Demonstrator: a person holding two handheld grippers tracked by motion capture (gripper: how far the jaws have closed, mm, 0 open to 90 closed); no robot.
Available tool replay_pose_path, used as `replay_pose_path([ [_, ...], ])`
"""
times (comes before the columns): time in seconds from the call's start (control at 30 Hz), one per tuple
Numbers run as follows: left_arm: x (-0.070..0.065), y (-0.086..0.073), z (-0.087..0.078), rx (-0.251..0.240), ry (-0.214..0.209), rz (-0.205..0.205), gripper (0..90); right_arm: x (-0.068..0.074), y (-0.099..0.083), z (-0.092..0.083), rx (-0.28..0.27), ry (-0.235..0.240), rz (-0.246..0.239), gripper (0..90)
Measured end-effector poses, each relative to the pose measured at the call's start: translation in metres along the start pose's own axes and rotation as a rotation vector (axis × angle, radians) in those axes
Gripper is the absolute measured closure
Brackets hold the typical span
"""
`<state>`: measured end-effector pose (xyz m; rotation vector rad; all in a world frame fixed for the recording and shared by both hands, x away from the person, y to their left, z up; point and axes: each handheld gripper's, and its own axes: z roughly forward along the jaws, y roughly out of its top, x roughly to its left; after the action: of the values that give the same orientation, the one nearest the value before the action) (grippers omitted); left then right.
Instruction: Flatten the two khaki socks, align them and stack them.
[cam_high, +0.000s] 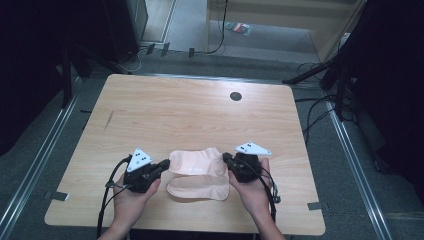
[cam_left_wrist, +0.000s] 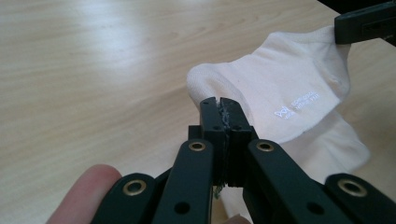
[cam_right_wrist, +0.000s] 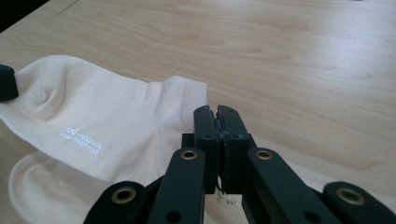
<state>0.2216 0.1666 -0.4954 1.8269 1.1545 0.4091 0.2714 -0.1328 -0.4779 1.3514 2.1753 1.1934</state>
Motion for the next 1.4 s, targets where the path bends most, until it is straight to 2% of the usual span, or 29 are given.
replay_pose_path([
  [0.17, -0.012, -0.014, -0.003, 0.036, -0.025, 0.013, 90.0, 0.002, -0.017, -0.014, 0.016, 0.006, -0.016, 88.8],
  [0.33, -0.016, -0.028, -0.003, 0.075, -0.044, 0.006, 90.0, 0.002, -0.031, -0.016, 0.039, 0.020, 0.013, 88.8],
  [0.5, -0.019, -0.034, -0.006, 0.086, -0.027, 0.027, 90.0, 0.004, -0.038, -0.019, 0.059, 0.024, 0.014, 88.8],
  [0.67, -0.022, -0.039, -0.002, 0.117, -0.031, 0.052, 90.0, 0.004, -0.045, -0.017, 0.070, 0.004, -0.010, 88.8],
  [0.73, -0.025, -0.042, 0.001, 0.133, -0.019, 0.076, 90.0, 0.004, -0.048, -0.014, 0.077, -0.004, -0.017, 88.8],
  [0.93, -0.026, -0.046, 0.004, 0.143, 0.021, 0.109, 90.0, 0.005, -0.053, -0.006, 0.094, -0.003, -0.032, 88.4],
  [1.0, -0.026, -0.047, 0.006, 0.160, 0.042, 0.136, 90.0, 0.006, -0.055, -0.003, 0.109, -0.007, -0.045, 83.2],
  [1.03, -0.026, -0.049, 0.007, 0.167, 0.047, 0.147, 89.8, 0.006, -0.056, -0.001, 0.118, -0.004, -0.044, 71.7],
  [1.07, -0.026, -0.050, 0.007, 0.160, 0.048, 0.142, 87.3, 0.006, -0.058, 0.000, 0.105, -0.011, -0.040, 59.0],
  [1.1, -0.026, -0.050, 0.005, 0.143, 0.055, 0.128, 80.0, 0.006, -0.059, 0.000, 0.096, -0.020, -0.028, 52.8],
  [1.17, -0.025, -0.047, 0.001, 0.113, 0.066, 0.107, 66.3, 0.004, -0.059, -0.004, 0.068, -0.011, -0.006, 48.4],
  [1.2, -0.025, -0.046, -0.001, 0.089, 0.067, 0.092, 61.3, 0.004, -0.059, -0.008, 0.052, -0.007, -0.001, 48.9],
  [1.27, -0.026, -0.042, -0.006, 0.037, 0.070, 0.089, 56.1, 0.007, -0.059, -0.015, 0.016, 0.009, 0.005, 56.8],
  [1.33, -0.030, -0.040, -0.009, 0.007, 0.059, 0.123, 58.7, 0.012, -0.059, -0.020, -0.017, 0.036, 0.002, 65.0],
  [1.4, -0.035, -0.040, -0.007, 0.017, 0.032, 0.147, 65.6, 0.021, -0.061, -0.019, -0.015, 0.060, -0.010, 69.9],
])
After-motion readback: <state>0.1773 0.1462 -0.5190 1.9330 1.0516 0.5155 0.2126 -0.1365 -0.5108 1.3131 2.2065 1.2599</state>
